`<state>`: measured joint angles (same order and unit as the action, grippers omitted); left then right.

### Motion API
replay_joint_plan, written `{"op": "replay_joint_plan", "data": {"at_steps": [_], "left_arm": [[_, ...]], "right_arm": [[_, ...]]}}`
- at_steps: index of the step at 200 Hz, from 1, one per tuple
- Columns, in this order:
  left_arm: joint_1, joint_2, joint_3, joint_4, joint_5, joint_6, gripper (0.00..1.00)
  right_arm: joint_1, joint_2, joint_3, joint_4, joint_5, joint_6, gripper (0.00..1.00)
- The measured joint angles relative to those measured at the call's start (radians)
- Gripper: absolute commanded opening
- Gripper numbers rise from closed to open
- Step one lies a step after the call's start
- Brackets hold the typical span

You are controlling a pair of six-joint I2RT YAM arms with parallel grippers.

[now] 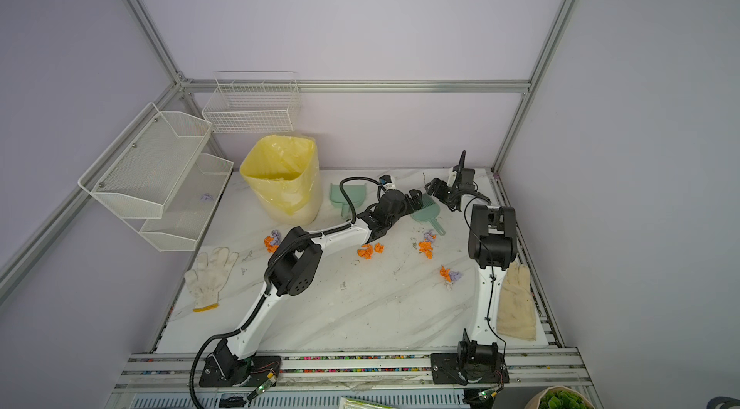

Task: Sweep away the paper scraps from the table
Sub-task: 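Reach the left gripper across toward the mint-green brush while the right arm shifts, then lower the left gripper onto the brush handle and close on it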

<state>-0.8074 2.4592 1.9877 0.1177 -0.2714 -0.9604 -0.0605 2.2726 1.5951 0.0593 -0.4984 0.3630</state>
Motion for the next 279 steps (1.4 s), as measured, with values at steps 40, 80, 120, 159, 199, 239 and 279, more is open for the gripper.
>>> {"op": "replay_joint_plan", "data": {"at_steps": [40,80,120,159,199,239,279], "left_arm": [[0.003,0.0,0.0,-0.019,-0.001,-0.025,1.0],[0.017,-0.006,-0.074,-0.013,-0.001,-0.039,1.0],[0.035,-0.011,-0.158,-0.014,0.0,-0.044,1.0],[0.037,-0.069,-0.225,-0.008,0.008,-0.044,1.0],[0.037,-0.153,-0.27,-0.007,0.008,-0.04,1.0],[0.028,-0.231,-0.275,-0.032,0.002,-0.012,1.0],[-0.021,-0.238,-0.244,-0.127,0.004,-0.036,1.0]], "right_arm": [[0.044,0.005,0.003,0.001,-0.003,-0.019,0.8],[0.092,-0.034,-0.072,0.018,0.037,-0.047,0.79],[0.124,-0.09,-0.153,0.02,0.068,-0.06,0.77],[0.133,-0.148,-0.226,0.018,0.086,-0.06,0.76],[0.133,-0.222,-0.247,0.01,0.09,-0.056,0.74],[0.129,-0.325,-0.247,0.01,0.101,-0.051,0.74],[0.086,-0.392,-0.27,0.009,0.103,-0.019,0.73]]}}
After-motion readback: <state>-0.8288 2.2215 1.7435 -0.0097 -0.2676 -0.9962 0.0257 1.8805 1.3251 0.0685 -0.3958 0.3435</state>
